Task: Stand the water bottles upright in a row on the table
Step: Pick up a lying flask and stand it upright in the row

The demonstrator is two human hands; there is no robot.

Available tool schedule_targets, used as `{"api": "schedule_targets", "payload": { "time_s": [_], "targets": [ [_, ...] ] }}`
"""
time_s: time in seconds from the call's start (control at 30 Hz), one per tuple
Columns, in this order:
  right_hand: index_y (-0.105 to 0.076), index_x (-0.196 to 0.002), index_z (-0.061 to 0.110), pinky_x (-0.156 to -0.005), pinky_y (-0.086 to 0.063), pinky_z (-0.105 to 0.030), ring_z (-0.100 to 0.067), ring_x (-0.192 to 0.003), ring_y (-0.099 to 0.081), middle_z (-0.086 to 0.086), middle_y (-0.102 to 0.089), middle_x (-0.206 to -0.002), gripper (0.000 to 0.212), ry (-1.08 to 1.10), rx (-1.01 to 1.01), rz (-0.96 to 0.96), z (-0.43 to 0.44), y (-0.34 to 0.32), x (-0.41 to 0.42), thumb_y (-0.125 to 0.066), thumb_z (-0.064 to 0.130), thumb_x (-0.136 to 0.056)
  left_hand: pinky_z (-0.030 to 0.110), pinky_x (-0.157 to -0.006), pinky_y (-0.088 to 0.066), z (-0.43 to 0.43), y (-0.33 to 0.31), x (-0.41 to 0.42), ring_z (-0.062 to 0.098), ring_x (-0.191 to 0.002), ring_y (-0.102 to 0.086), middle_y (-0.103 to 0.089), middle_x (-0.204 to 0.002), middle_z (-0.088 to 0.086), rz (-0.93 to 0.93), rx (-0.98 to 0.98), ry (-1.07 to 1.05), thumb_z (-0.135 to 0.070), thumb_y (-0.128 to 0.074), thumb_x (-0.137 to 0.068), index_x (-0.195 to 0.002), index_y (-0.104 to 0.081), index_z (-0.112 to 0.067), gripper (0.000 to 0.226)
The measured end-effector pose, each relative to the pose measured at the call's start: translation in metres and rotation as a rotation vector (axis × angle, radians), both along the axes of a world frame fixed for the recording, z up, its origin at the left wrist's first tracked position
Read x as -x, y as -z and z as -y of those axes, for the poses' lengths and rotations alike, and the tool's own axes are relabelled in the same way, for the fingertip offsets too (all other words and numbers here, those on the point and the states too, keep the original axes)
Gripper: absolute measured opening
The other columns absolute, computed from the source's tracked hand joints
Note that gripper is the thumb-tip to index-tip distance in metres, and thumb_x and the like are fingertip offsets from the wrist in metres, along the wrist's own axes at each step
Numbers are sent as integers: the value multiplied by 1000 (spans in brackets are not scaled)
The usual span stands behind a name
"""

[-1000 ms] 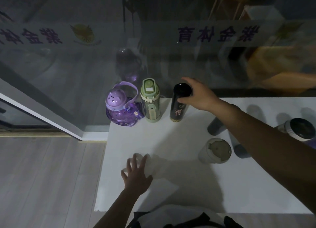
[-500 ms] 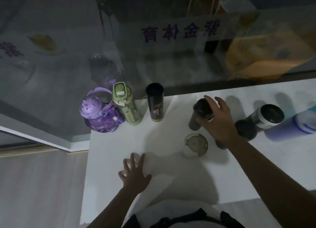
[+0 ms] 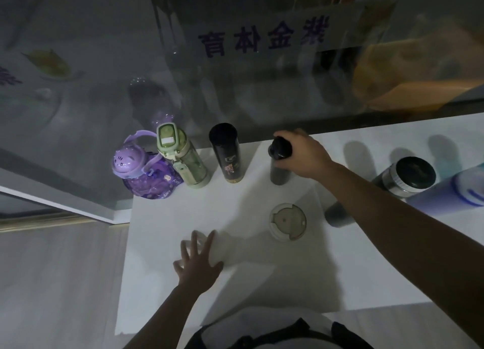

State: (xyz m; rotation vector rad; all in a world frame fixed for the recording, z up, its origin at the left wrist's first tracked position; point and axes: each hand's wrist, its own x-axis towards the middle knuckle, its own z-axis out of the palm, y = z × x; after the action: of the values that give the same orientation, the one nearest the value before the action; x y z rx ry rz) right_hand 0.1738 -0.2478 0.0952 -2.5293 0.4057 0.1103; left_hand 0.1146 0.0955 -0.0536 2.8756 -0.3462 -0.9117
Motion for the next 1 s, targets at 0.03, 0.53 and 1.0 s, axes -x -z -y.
{"api": "schedule_targets", "payload": {
  "time_s": [0.03,0.53,1.0],
  "targets": [
    [-45,-137,28,-97,-47,-44,-32,-117,-53,-8,-48,-134,70,-17,-7,12,-3,1,-4,-77,31,-75,60,-108,-27,1,0,1,33,-148,5,14,-162,-3,0,4,-11,-58,-52,-87,-147,5,-54,83],
    [-47,-135,24,-93,-50,-45,-33,-118,-53,-9,-49,-134,69,-159,-25,40,-12,4,-42,-79,26,-74,63,-115,-18,18,0,42,29,-150,13,19,-162,-4,-29,44,-182,-54,-52,-89,-149,7,-50,83],
    [-42,-140,28,-94,-49,-42,-34,-122,-50,-8,-47,-139,73,-153,-6,-17,-7,0,-43,-78,27,-76,58,-114,-20,17,-7,37,32,-149,1,6,-163,-2,-44,55,-194,-55,-56,-85,-148,-4,-50,81]
  ]
}}
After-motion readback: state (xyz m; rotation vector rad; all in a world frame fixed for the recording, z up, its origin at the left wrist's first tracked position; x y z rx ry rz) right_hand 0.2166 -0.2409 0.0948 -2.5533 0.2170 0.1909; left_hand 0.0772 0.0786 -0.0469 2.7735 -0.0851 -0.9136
